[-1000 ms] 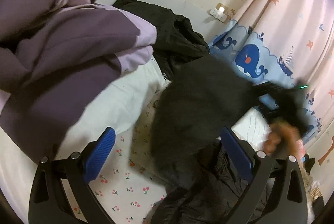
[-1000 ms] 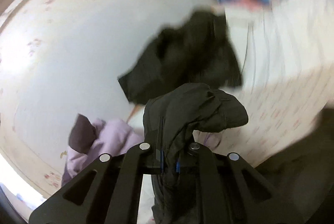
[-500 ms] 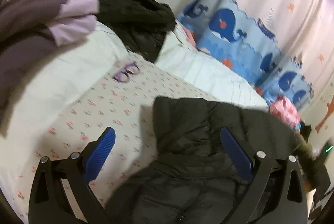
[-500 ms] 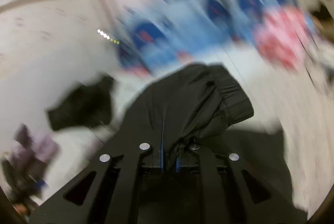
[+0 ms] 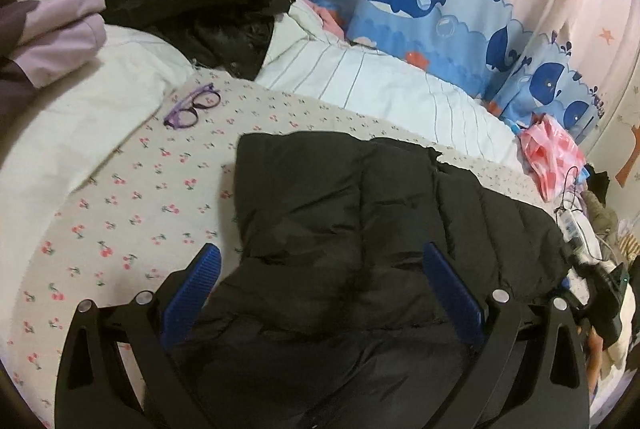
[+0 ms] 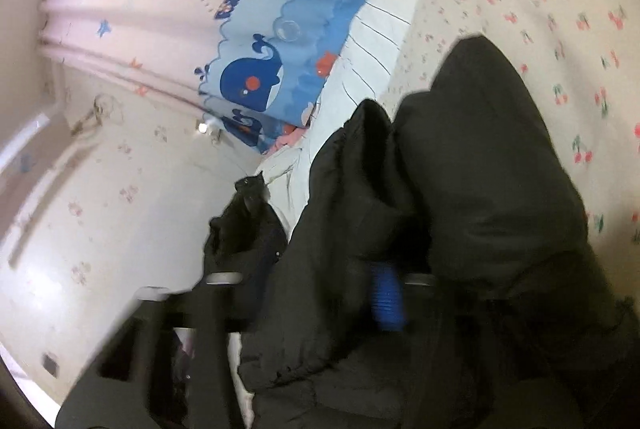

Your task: Fold large clothes

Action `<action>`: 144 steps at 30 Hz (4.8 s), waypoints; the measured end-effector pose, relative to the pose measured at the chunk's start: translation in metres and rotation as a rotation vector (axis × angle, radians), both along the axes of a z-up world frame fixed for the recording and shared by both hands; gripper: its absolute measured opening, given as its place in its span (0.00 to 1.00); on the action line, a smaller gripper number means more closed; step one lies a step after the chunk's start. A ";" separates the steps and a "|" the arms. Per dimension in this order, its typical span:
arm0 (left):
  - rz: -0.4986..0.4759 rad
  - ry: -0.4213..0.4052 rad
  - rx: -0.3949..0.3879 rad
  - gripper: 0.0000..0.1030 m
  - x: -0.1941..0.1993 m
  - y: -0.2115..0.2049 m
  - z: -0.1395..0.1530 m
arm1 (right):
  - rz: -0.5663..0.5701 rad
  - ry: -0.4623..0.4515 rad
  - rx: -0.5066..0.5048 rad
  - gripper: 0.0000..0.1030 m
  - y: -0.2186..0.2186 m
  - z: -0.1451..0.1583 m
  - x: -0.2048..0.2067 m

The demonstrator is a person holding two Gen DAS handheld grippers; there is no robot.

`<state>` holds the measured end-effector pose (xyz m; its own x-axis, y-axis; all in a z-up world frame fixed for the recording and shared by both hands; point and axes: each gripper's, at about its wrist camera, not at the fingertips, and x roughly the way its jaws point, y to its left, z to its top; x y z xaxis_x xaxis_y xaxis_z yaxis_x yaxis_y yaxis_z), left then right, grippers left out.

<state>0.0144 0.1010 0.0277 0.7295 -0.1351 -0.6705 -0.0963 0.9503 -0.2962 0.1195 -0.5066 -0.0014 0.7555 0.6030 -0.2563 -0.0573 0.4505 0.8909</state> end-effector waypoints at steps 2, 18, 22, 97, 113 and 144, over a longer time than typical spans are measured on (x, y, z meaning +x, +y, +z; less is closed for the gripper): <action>0.011 -0.006 0.004 0.94 0.006 -0.003 -0.003 | -0.014 -0.043 -0.075 0.07 -0.002 0.018 -0.003; 0.023 0.044 0.011 0.94 0.020 -0.017 -0.032 | -0.196 0.180 -0.207 0.05 -0.029 -0.007 -0.025; 0.050 -0.108 0.136 0.94 0.008 -0.025 -0.014 | -0.199 0.205 -0.260 0.05 -0.022 -0.004 -0.025; -0.447 0.068 -0.449 0.12 -0.259 0.098 0.105 | 0.405 -0.181 -0.024 0.08 -0.013 0.214 -0.349; -0.465 0.291 -0.592 0.88 -0.354 0.181 -0.050 | 0.462 0.217 0.146 0.67 -0.088 0.035 -0.485; -0.572 0.128 -0.591 0.19 -0.382 0.124 0.010 | 0.477 -0.155 0.162 0.13 -0.026 0.100 -0.488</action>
